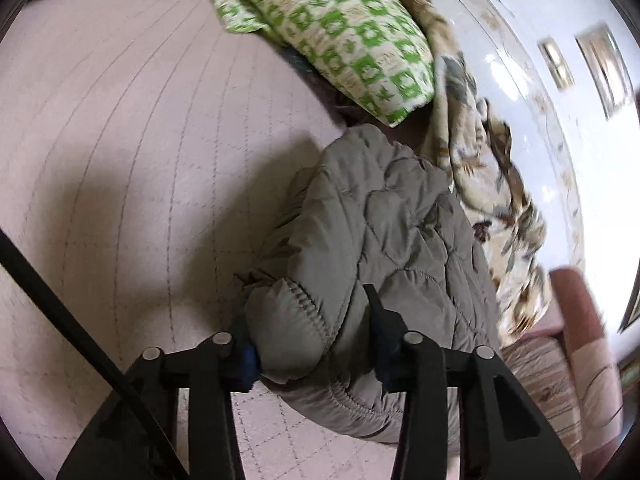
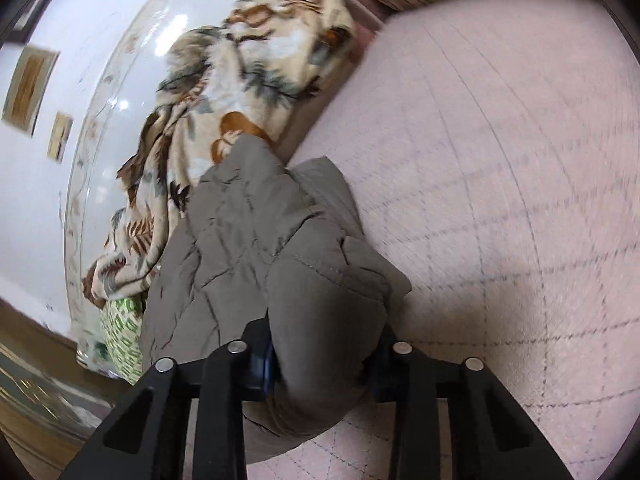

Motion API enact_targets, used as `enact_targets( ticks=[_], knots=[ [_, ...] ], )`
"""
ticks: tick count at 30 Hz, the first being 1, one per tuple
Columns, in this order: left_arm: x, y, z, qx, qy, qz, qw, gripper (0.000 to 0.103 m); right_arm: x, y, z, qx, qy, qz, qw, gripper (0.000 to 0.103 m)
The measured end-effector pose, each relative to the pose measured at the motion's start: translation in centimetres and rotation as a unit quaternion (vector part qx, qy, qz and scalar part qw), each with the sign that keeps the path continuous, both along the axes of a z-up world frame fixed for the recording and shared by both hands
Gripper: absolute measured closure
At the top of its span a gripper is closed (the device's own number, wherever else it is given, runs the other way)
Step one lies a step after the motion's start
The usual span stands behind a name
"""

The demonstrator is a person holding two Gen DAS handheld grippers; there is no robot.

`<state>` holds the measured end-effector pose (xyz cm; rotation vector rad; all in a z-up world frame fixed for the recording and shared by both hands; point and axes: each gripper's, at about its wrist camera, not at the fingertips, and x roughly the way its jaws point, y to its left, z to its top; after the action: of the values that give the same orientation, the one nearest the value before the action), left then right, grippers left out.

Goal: Fold large clothes

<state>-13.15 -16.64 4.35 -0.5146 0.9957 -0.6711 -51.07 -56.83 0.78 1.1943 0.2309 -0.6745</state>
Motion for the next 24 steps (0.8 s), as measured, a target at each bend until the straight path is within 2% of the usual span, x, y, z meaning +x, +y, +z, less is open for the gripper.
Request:
enact_targets(
  ticks=[8, 18, 24],
  knots=[
    [-0.5, 0.3, 2.8, 0.013, -0.034, -0.028, 0.9989, 0.068, -0.4, 1.1, 2.7, -0.034, 0.010, 0.022, 0.999, 0.072],
    [-1.8, 2.7, 5.2, 0.015, -0.027, -0.032, 0.9990, 0.068, -2.3, 3.8, 6.8, -0.070, 0.010, 0.054, 0.996, 0.072],
    [-4.2, 4.8, 6.3, 0.022, -0.036, -0.038, 0.9984, 0.068, -4.7, 6.2, 7.7, -0.074, 0.011, 0.066, 0.995, 0.072]
  ],
)
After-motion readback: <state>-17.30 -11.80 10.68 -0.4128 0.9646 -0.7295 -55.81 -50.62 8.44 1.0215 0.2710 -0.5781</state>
